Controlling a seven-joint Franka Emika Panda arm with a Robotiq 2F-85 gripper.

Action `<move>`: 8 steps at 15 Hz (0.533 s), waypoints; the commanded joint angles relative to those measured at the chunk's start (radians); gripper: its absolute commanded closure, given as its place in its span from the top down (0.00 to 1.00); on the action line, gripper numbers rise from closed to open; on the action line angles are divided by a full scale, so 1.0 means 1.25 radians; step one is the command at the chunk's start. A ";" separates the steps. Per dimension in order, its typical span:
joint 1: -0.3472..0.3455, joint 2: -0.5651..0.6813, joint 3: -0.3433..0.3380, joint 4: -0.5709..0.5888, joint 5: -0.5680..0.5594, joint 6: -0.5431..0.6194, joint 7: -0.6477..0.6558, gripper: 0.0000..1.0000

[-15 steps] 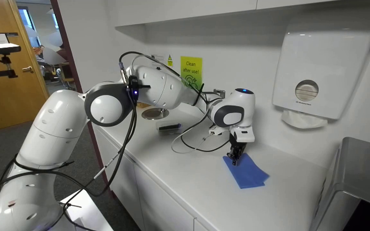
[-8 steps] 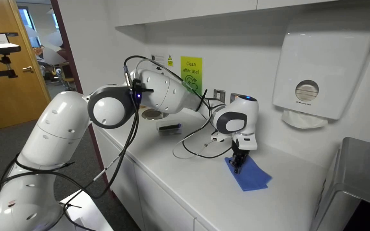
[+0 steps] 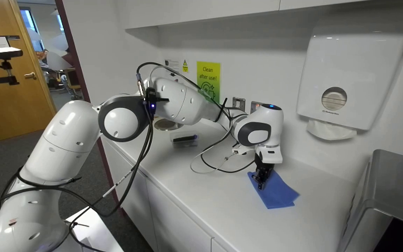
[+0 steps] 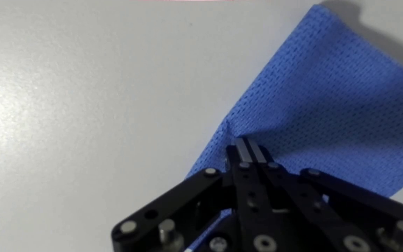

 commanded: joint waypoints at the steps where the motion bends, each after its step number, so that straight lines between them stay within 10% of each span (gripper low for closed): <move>1: -0.001 0.036 0.004 0.063 0.005 -0.009 0.017 0.00; 8: 0.014 0.067 0.032 0.136 0.010 -0.030 0.024 0.00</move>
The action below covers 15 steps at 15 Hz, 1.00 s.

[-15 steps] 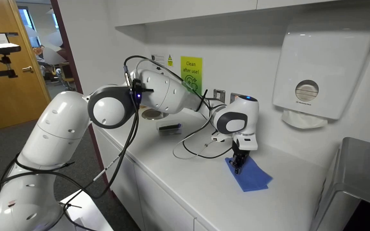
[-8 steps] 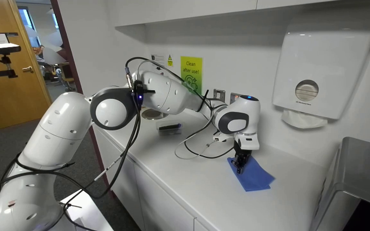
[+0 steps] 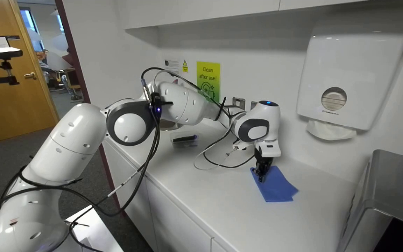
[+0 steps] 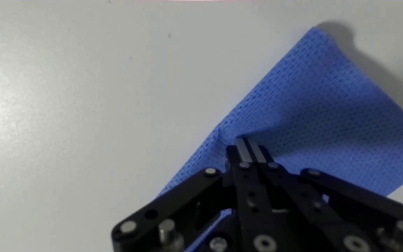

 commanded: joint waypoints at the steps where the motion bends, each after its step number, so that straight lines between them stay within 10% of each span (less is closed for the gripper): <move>1: 0.005 0.014 0.017 0.048 0.011 -0.032 0.006 0.00; 15: -0.023 -0.015 0.025 0.046 0.024 -0.022 -0.013 0.00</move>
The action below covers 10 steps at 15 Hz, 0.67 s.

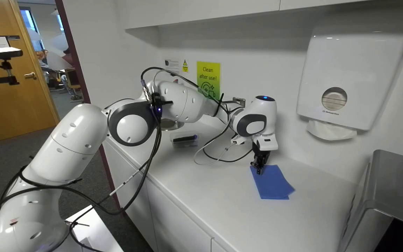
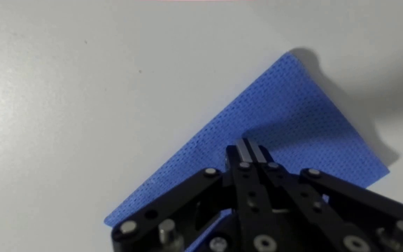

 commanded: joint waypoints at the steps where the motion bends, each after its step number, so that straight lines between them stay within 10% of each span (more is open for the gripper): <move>1: -0.030 -0.023 -0.003 0.012 0.022 -0.021 -0.016 0.00; 10: -0.067 -0.002 0.003 0.020 0.018 -0.021 -0.005 0.00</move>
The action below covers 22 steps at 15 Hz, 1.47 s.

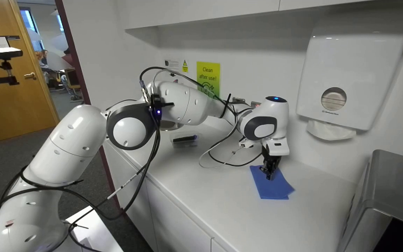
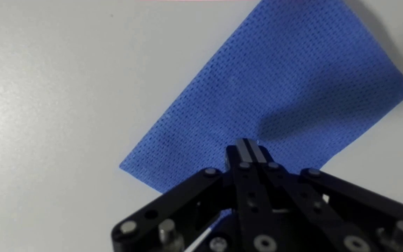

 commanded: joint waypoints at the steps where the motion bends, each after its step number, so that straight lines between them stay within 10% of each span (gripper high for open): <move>1: -0.013 0.005 0.006 0.010 0.015 -0.021 -0.003 0.00; 22: -0.010 0.055 0.010 0.061 0.045 -0.039 -0.004 0.00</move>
